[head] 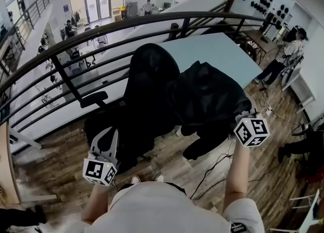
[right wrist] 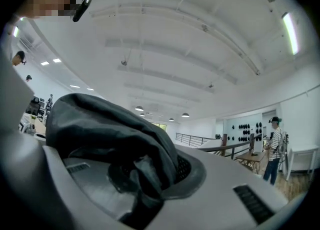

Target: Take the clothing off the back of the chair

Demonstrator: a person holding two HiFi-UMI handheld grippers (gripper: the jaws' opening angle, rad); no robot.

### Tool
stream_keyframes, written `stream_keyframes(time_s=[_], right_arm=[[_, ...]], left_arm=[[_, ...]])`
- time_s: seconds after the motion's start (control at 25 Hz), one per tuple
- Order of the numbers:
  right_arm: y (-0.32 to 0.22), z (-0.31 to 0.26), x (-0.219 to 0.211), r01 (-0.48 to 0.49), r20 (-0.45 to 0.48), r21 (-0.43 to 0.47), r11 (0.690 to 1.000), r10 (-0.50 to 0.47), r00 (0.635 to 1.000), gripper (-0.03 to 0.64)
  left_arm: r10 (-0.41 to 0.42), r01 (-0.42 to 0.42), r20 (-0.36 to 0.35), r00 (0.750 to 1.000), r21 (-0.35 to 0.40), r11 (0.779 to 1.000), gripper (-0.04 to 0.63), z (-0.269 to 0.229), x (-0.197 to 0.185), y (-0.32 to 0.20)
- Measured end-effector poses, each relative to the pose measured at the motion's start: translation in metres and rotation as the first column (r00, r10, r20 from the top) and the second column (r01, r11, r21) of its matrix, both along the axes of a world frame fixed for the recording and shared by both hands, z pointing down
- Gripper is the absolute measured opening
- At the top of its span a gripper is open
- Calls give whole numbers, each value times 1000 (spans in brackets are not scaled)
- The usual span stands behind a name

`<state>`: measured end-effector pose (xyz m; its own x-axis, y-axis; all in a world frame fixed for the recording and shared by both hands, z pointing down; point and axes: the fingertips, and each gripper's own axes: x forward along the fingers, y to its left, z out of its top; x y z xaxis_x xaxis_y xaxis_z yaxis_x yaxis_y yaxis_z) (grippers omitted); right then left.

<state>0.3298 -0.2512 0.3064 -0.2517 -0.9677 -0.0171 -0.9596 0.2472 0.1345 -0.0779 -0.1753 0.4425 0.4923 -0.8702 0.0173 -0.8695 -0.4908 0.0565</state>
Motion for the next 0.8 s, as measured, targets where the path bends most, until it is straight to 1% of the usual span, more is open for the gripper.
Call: stream_keyframes(time_s=[0.2, 0.44, 0.6, 0.8], right_arm=[[16, -2, 44, -101, 31, 9, 995, 101, 994, 61], [35, 15, 80, -212, 8, -11, 977, 212, 977, 61], [51, 36, 85, -239, -4, -39, 970, 239, 971, 61], [69, 63, 69, -217, 20, -84, 973, 219, 975, 61]], left_arm=[[-8, 8, 0, 1000, -13, 1000, 43, 3, -4, -2], [-10, 10, 10, 1000, -10, 1000, 43, 3, -3, -6], [0, 0, 15, 1000, -7, 1000, 43, 2, 3, -8], [11, -11, 22, 1000, -9, 1000, 43, 2, 12, -9]])
